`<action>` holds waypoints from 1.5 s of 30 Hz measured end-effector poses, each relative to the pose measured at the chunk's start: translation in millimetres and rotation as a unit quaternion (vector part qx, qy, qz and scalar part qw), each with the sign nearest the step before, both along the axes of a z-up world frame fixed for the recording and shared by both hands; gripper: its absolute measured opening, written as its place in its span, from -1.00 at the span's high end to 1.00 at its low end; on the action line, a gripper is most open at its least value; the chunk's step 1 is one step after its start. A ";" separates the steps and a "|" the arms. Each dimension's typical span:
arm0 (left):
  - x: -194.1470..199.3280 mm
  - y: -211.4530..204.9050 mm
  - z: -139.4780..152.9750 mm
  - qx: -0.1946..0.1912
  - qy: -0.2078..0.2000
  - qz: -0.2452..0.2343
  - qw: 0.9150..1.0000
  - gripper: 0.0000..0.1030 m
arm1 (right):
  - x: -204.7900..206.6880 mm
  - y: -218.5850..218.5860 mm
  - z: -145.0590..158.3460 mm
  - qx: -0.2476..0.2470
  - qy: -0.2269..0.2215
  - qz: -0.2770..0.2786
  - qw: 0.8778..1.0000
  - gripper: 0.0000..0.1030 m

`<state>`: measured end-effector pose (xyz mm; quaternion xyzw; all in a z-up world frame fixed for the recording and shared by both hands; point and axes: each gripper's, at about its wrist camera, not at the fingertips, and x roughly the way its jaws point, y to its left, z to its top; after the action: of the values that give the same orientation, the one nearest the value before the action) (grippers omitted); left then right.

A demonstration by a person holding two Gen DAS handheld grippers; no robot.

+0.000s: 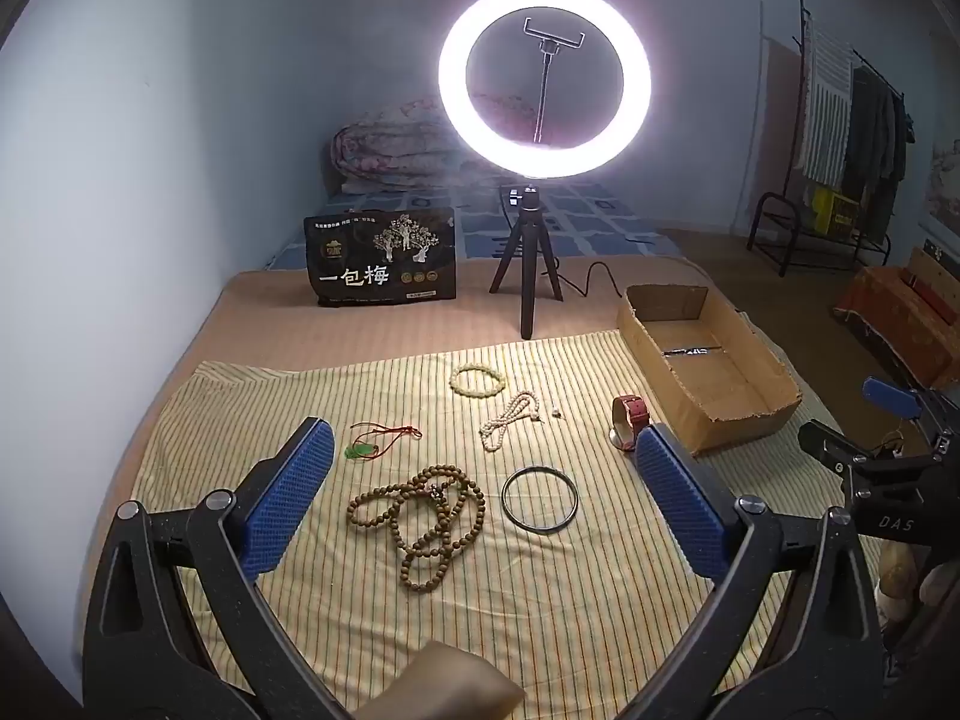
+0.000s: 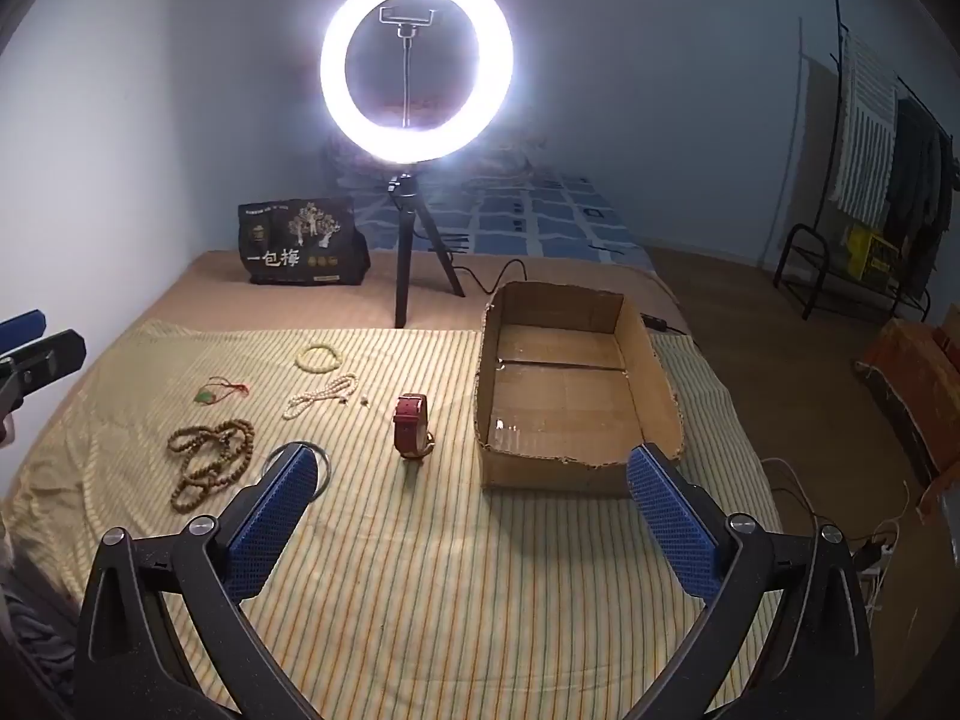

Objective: Organize jewelry

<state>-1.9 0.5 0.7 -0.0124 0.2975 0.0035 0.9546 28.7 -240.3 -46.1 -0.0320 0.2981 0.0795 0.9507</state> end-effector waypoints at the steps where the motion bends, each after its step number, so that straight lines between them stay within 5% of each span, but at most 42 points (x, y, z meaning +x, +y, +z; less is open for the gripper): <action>1: -0.5 0.2 0.1 0.000 -0.001 0.001 1.000 -0.99 | 0.0 0.1 0.0 0.000 0.000 0.001 1.000 -0.99; 45: 5.9 -3.4 1.4 0.002 -0.001 -0.003 1.000 -0.99 | -0.3 -3.2 -0.1 0.004 0.005 -0.005 1.000 -0.99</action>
<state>4.0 -2.9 2.0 -0.0096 0.2964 0.0015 0.9550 28.4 -243.5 -46.3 -0.0267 0.3029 0.0759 0.9496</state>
